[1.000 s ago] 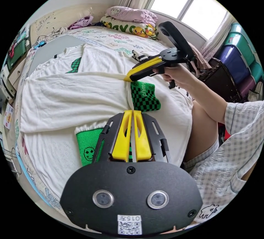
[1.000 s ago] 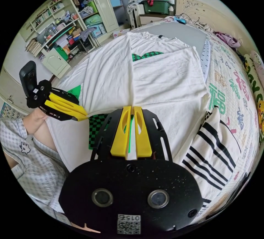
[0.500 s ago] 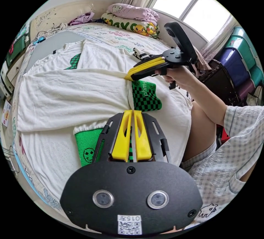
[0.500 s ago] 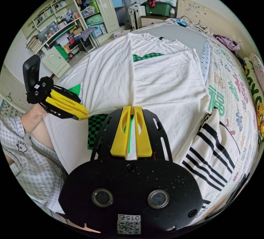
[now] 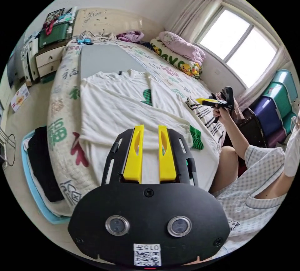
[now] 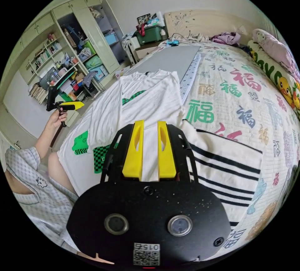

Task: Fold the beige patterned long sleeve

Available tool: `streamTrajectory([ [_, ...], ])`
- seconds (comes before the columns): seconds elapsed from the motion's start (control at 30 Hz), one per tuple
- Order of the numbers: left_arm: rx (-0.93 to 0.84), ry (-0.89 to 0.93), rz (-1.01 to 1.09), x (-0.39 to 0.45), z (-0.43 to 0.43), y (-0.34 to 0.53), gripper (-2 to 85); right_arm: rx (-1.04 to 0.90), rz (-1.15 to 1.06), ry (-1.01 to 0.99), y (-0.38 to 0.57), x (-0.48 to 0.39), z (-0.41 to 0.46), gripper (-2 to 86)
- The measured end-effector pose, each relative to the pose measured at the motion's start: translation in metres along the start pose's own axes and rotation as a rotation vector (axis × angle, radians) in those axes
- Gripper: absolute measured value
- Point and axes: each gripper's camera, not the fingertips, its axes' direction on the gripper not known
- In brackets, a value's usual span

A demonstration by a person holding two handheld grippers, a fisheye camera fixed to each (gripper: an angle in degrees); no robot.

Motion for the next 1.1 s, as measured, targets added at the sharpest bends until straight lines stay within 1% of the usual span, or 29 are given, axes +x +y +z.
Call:
streamTrajectory([
  [0.07,0.031,-0.108,-0.058,-0.043,0.004,-0.044,11.7,0.063,0.031,0.005,-0.031,0.015,0.006,8.8],
  [0.13,0.039,-0.100,-0.108,-0.077,0.016,-0.075,13.4,0.076,0.055,-0.024,-0.067,0.025,0.028,9.5],
  [0.2,0.056,-0.082,-0.168,-0.108,0.033,-0.101,13.9,0.055,0.093,-0.028,-0.113,0.033,0.071,10.8],
  [0.27,0.090,-0.120,-0.238,-0.138,0.055,-0.130,14.3,0.054,0.141,-0.039,-0.141,0.039,0.103,12.6],
  [0.37,0.088,-0.166,-0.258,-0.157,0.081,-0.163,14.6,0.041,0.207,-0.089,-0.178,0.052,0.154,13.4],
  [0.43,0.059,-0.194,-0.254,-0.163,0.096,-0.183,14.5,0.037,0.226,-0.098,-0.195,0.054,0.178,13.7],
  [0.6,0.026,-0.249,-0.207,-0.160,0.123,-0.223,14.2,-0.021,0.116,0.037,-0.229,0.030,0.230,13.9],
  [0.73,-0.061,-0.290,-0.184,-0.153,0.147,-0.237,13.7,-0.114,0.065,0.060,-0.228,0.017,0.265,12.2],
  [0.8,-0.050,-0.325,-0.189,-0.149,0.143,-0.237,12.5,-0.151,0.051,0.065,-0.223,0.015,0.275,11.6],
  [0.9,-0.056,-0.327,-0.181,-0.140,0.139,-0.237,8.6,-0.154,-0.001,0.123,-0.207,0.009,0.280,9.3],
  [0.97,-0.063,-0.324,-0.150,-0.128,0.134,-0.236,2.6,-0.171,-0.028,0.146,-0.196,0.007,0.281,6.7],
  [1.07,-0.052,-0.341,-0.121,-0.104,0.120,-0.235,0.6,-0.192,-0.050,0.152,-0.176,0.003,0.275,2.4],
  [1.1,-0.039,-0.335,-0.115,-0.098,0.114,-0.234,0.4,-0.159,-0.066,0.165,-0.167,-0.001,0.263,1.7],
])
